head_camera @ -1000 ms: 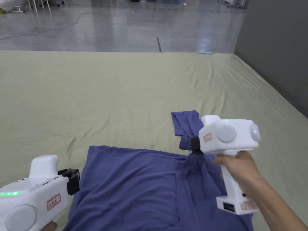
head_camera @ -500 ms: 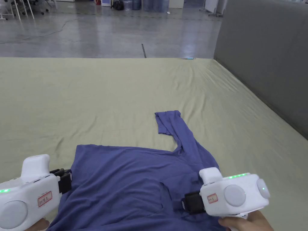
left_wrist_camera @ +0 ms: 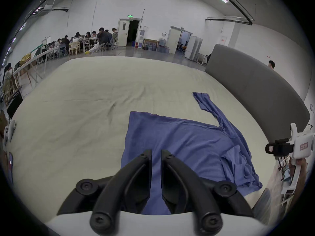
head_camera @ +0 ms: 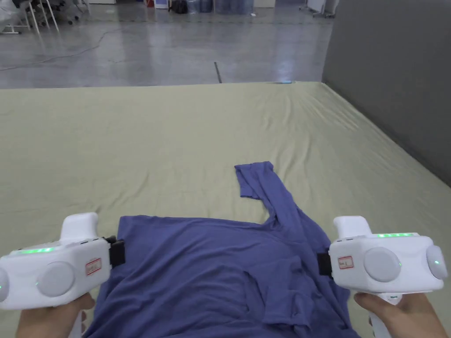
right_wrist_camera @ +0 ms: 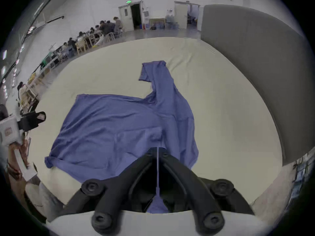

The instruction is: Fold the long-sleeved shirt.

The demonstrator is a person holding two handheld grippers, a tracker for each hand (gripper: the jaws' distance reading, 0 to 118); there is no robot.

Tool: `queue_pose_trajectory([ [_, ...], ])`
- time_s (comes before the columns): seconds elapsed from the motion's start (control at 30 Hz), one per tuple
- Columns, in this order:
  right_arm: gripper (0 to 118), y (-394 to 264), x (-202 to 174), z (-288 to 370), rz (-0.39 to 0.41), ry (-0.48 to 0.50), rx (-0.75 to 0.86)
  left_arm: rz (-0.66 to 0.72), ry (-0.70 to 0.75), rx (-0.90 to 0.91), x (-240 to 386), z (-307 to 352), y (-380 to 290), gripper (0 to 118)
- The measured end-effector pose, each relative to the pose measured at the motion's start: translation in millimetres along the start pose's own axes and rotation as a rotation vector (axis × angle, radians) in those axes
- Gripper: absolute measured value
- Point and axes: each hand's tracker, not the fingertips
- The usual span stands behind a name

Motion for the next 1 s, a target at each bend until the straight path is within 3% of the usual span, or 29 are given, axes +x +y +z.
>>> queue_pose_trajectory([
  [0.1,4,-3,6,-9,-0.066,0.086,-0.025,-0.011,0.01,-0.042,-4,-35,24,6],
  [0.17,4,-2,9,-14,-0.074,0.087,-0.027,-0.027,0.037,-0.07,-10,-66,44,6],
  [0.2,4,-2,10,-17,-0.072,0.089,-0.028,-0.018,0.075,-0.068,-13,-82,54,28],
  [0.23,4,-1,13,-17,-0.072,0.094,-0.03,-0.009,0.104,-0.076,-17,-100,65,75],
  [0.27,4,0,14,-19,-0.074,0.092,-0.032,0.013,0.12,-0.096,-22,-116,74,107],
  [0.3,4,1,16,-22,-0.078,0.087,-0.036,0.04,0.107,-0.142,-29,-135,81,107],
  [0.6,4,3,27,-37,-0.085,0.053,-0.086,0.024,0.134,-0.354,-27,-218,87,104],
  [0.63,4,3,28,-38,-0.085,0.045,-0.093,0.027,0.138,-0.403,-24,-222,82,99],
  [0.67,4,3,29,-39,-0.083,0.039,-0.095,0.017,0.145,-0.433,-21,-224,77,84],
  [0.7,4,4,30,-39,-0.081,0.032,-0.098,-0.059,0.166,-0.326,-19,-215,81,77],
  [0.73,4,5,31,-40,-0.079,0.024,-0.104,-0.055,0.167,-0.346,-17,-210,83,72],
  [0.77,4,6,32,-42,-0.079,0.017,-0.109,-0.06,0.172,-0.345,-16,-205,85,55],
  [0.8,4,8,33,-44,-0.079,0.008,-0.115,-0.063,0.152,-0.333,-15,-198,85,14],
  [0.83,4,12,34,-46,-0.08,0.002,-0.119,-0.036,0.108,-0.327,-14,-191,85,2],
  [1.0,4,57,47,-48,-0.075,-0.022,-0.069,-0.077,0.09,-0.271,-13,-154,94,2],
])
